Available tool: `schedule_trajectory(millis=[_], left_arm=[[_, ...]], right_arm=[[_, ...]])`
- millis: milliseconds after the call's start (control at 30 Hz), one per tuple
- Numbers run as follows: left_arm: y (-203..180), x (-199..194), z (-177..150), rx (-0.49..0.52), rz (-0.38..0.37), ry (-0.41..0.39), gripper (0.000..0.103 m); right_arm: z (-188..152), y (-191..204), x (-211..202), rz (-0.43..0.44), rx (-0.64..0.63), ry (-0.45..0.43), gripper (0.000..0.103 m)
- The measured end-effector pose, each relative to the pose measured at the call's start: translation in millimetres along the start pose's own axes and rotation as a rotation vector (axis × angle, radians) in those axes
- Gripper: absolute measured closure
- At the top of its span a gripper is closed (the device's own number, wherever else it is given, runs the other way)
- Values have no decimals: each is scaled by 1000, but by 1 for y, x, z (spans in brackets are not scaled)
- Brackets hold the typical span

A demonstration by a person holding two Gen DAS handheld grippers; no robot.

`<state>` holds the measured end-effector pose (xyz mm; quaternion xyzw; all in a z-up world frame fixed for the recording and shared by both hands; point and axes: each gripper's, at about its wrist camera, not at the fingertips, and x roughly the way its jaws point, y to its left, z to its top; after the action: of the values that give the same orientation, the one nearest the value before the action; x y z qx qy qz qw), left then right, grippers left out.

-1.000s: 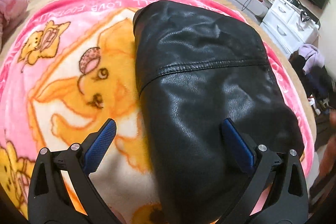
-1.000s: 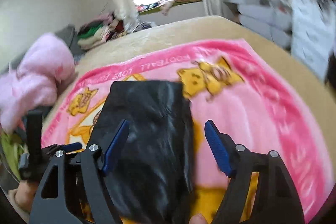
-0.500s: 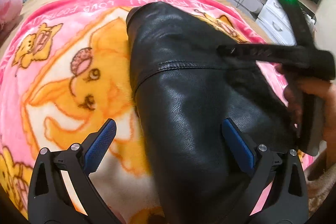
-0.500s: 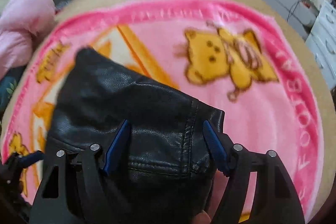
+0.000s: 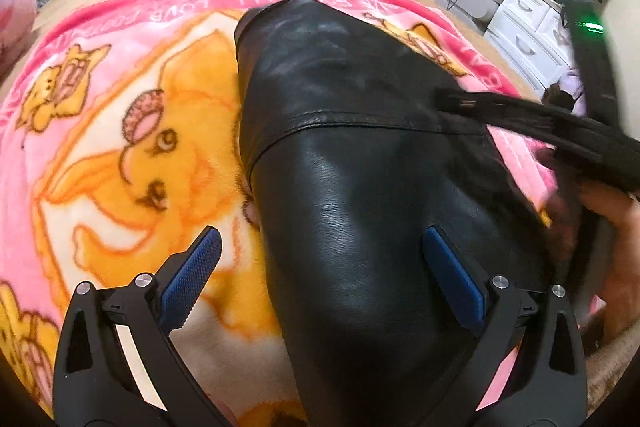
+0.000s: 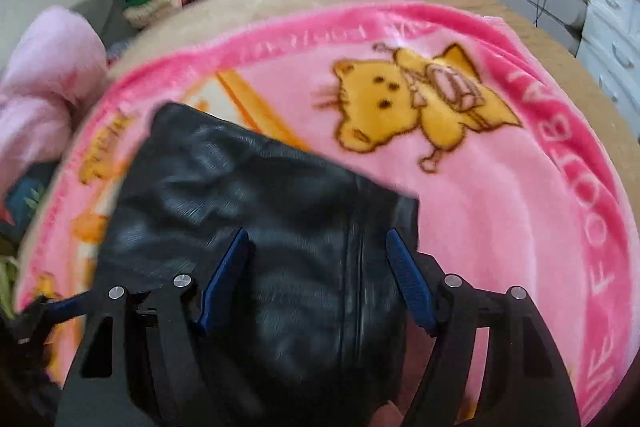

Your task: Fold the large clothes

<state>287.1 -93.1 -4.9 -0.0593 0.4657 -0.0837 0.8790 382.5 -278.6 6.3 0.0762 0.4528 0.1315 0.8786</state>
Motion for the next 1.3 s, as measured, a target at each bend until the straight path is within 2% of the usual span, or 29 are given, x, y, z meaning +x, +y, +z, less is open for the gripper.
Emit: schedule_trajectory(millis=[200,367,500,733,900,1033,1300], left_arm=[[3,-16,-9,-9,-2,-19,8],[1,-29,-21,-3,22,-46,9],[-1,-33,-28,9,39,-48,9],[-1,-37,-35,18,57,-46,9],[-1,-32,-38,25,64,-42,8],[1,-30,-38,11,54,-35,8],[-1,-38,-41,22,61,-30,8]], right_arm=[[-40,12,-70,49,-27,-106,33],[-81,24,-97,39,-69,-134,44],[-102,31,-101,33,-96,-124,49],[-122,27,-92,50,-24,-67,49],[-133,32,-78,16,-30,-45,49],[-135,31,-73,13,-19,-43,49],[-140,27,-93,37,29,-78,47]])
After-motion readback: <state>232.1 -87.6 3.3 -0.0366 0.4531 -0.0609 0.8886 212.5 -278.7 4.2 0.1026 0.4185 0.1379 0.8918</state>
